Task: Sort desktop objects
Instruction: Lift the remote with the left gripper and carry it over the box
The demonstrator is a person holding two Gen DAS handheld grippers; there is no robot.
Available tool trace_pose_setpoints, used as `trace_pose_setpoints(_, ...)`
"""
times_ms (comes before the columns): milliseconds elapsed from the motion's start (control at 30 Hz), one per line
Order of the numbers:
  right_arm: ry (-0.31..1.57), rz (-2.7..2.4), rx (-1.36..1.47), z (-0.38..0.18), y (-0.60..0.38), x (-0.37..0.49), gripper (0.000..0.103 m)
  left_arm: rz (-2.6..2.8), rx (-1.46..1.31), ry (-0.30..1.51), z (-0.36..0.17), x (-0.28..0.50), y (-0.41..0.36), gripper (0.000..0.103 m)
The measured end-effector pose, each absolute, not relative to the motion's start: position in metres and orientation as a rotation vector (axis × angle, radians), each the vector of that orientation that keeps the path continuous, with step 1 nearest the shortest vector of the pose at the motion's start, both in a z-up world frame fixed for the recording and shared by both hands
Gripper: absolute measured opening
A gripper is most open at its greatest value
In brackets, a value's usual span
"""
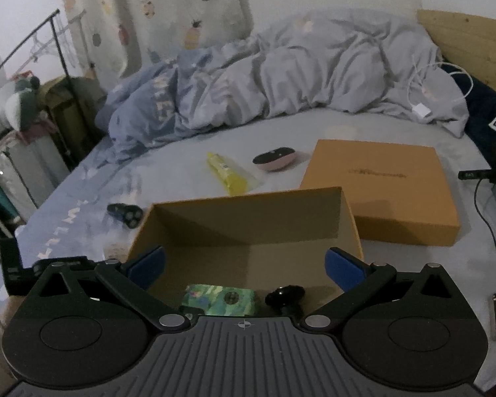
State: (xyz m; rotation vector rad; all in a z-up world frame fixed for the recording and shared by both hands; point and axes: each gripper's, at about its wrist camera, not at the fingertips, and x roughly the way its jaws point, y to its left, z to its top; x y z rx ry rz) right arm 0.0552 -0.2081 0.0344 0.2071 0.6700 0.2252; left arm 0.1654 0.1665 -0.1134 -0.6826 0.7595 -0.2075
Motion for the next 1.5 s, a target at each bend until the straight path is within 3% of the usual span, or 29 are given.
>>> trace_pose_setpoints(767, 0.606, 0.272, 0.23, 0.06, -0.219, 0.024, 0.103, -0.319, -0.552, 0.586, -0.008, 0.113, 0.127, 0.023)
trace_pose_setpoints(1500, 0.596, 0.223, 0.314, 0.046, -0.279, 0.005, 0.103, -0.467, -0.461, 0.705, -0.024, 0.125, 0.031, 0.023)
